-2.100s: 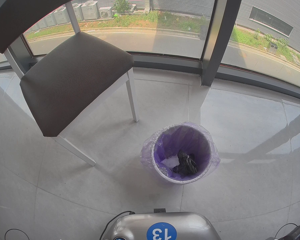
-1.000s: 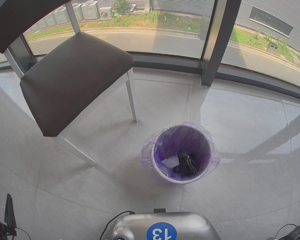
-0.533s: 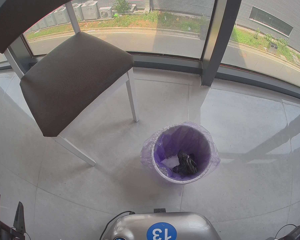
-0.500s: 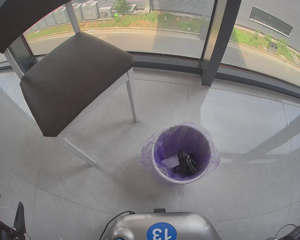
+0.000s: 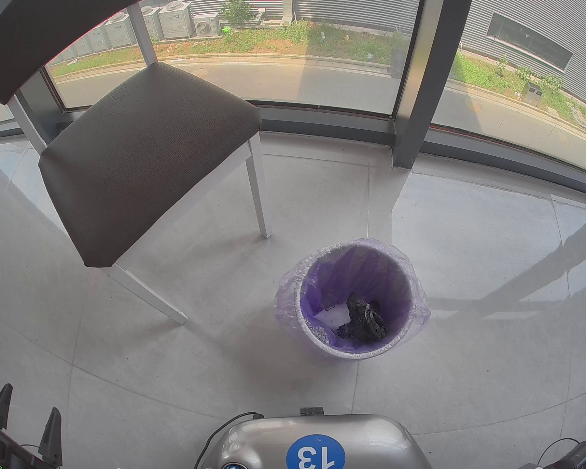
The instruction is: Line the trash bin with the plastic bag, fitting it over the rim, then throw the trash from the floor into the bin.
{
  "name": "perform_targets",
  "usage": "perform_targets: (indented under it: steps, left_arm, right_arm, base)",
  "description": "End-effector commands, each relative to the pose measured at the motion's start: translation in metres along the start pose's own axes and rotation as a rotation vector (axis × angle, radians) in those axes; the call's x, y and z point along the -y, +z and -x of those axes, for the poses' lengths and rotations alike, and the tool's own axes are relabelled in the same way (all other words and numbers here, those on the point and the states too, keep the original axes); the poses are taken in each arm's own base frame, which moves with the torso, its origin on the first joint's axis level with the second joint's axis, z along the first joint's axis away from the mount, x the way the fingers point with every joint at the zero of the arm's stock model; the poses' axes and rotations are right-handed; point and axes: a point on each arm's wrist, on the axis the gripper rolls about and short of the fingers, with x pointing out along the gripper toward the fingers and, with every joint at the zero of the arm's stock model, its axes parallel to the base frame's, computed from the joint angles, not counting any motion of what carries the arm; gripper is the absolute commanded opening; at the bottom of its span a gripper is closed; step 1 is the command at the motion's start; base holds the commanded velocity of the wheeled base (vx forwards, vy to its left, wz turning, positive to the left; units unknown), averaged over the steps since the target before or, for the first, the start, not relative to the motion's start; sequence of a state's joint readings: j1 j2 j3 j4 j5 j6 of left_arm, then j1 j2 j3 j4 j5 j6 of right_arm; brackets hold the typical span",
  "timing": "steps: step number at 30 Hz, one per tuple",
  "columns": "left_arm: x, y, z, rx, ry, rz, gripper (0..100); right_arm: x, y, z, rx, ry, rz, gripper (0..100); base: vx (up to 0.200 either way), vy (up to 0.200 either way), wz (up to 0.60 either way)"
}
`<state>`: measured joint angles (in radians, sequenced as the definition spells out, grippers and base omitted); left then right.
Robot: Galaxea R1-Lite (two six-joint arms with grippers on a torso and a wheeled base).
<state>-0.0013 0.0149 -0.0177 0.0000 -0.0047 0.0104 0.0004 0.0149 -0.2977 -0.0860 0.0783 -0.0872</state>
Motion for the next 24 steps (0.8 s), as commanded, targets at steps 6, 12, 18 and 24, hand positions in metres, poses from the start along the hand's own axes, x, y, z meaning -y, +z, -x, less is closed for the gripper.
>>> perform_targets:
  steps: [6, 12, 18, 24]
  left_arm:
    - [0.0, -0.005, 0.0, -0.001, -0.008, -0.01, 100]
    - [0.0, -0.005, 0.0, -0.001, -0.009, -0.008, 100]
    - [0.0, -0.005, 0.0, -0.001, -0.008, -0.005, 100]
    - [0.0, -0.005, 0.0, -0.001, -0.005, -0.002, 100]
  right_arm:
    - [-0.002, -0.012, -0.001, -0.018, 0.057, 0.06, 100]
    - [-0.005, -0.036, -0.006, -0.008, 0.115, 0.114, 100]
    - [-0.007, -0.056, -0.008, -0.033, 0.143, 0.134, 100]
    - [-0.008, -0.067, -0.008, -0.084, 0.151, 0.122, 100]
  base:
    - [0.0, 0.0, 0.0]
    - [0.0, 0.0, 0.0]
    - [0.0, 0.0, 0.0]
    - [0.0, 0.0, 0.0]
